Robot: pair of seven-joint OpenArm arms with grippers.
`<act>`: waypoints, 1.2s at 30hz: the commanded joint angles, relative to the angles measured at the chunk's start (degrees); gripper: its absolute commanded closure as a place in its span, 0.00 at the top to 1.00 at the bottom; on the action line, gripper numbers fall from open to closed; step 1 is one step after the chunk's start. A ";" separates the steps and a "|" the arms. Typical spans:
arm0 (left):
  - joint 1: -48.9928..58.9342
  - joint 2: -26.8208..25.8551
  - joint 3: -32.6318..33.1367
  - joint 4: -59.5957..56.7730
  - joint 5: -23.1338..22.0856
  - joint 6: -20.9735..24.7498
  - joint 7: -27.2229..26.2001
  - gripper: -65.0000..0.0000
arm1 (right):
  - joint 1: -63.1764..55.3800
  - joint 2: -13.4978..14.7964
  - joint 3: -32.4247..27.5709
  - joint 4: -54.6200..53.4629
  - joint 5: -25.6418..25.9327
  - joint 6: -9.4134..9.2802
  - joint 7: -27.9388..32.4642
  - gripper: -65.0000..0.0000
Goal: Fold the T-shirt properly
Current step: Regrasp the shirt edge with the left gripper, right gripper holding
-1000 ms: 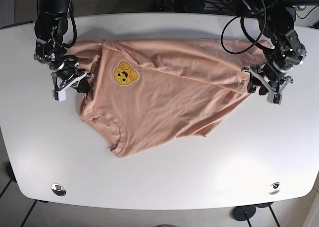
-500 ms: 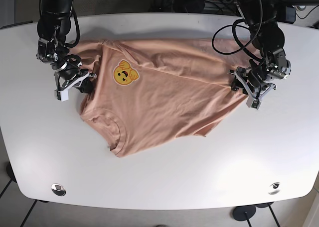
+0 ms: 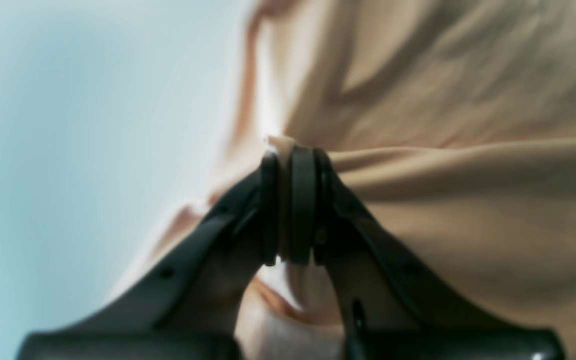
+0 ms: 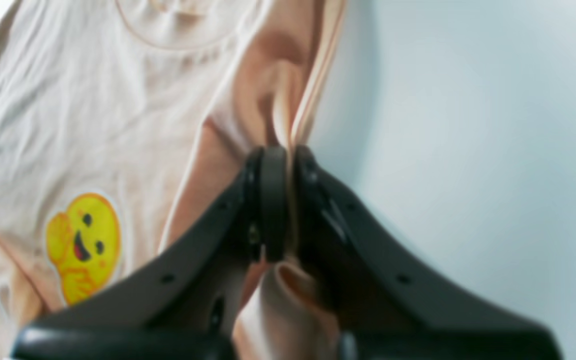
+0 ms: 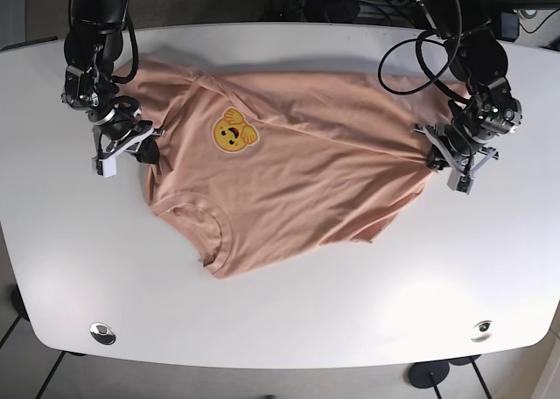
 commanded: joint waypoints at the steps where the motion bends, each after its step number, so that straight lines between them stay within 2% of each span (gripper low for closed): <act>1: -0.90 -0.02 -0.39 3.39 -0.51 -0.06 -0.95 0.00 | 0.25 0.73 0.25 0.72 -0.48 -0.11 -0.39 0.06; 6: -0.37 -0.02 -0.39 8.31 -0.51 -0.06 -0.95 0.00 | 0.34 0.73 0.25 0.72 -0.48 -0.11 -0.39 0.06; 13: -0.46 -2.30 -0.21 7.96 -0.42 -0.06 1.51 0.00 | 0.43 0.65 0.25 0.72 -0.48 -0.11 -0.39 0.06; 15: -0.11 -2.57 -0.56 7.96 -0.42 -0.06 1.51 0.00 | 0.16 0.56 0.25 1.51 -0.39 -0.11 -0.39 0.03; 20: 1.21 -3.36 -0.83 9.81 -1.03 -0.06 1.51 0.00 | -0.01 -1.46 1.83 4.68 -0.74 -0.37 -0.39 0.02; 21: 1.21 -3.27 -1.62 11.48 -1.74 -0.06 1.51 0.00 | 0.25 -1.38 2.01 4.59 -0.74 -1.43 -0.48 0.02; 22: 1.30 -3.27 -3.20 14.11 -3.49 -0.06 1.60 0.00 | 0.34 -1.38 2.01 4.24 -0.74 -3.54 -0.48 0.02; 23: 1.47 -3.27 -4.43 15.87 -5.60 -0.06 1.60 0.00 | 0.43 -1.11 2.01 3.62 -0.74 -4.50 -0.48 0.02; 26: 1.65 -3.80 -5.84 17.89 -10.18 -0.06 2.30 0.00 | 1.31 -1.11 2.10 2.65 -0.83 -4.59 -0.39 0.02; 29: 1.47 -5.20 -7.77 17.81 -13.78 -0.06 6.17 0.00 | 1.31 -1.02 2.10 2.30 -0.83 -4.59 -0.39 0.02; 31: 1.21 -6.08 -7.95 16.75 -16.33 -0.06 10.04 0.10 | 1.31 -1.02 2.10 2.30 -0.83 -4.59 -0.39 0.02; 33: 1.56 -6.17 -8.30 16.58 -17.47 -0.06 10.83 0.21 | 1.31 -1.02 2.10 2.30 -0.83 -4.59 -0.39 0.03; 36: 3.06 -6.17 -10.50 16.84 -17.47 -0.06 10.92 0.19 | 1.22 -1.11 2.10 2.30 -0.83 -4.59 -0.39 0.03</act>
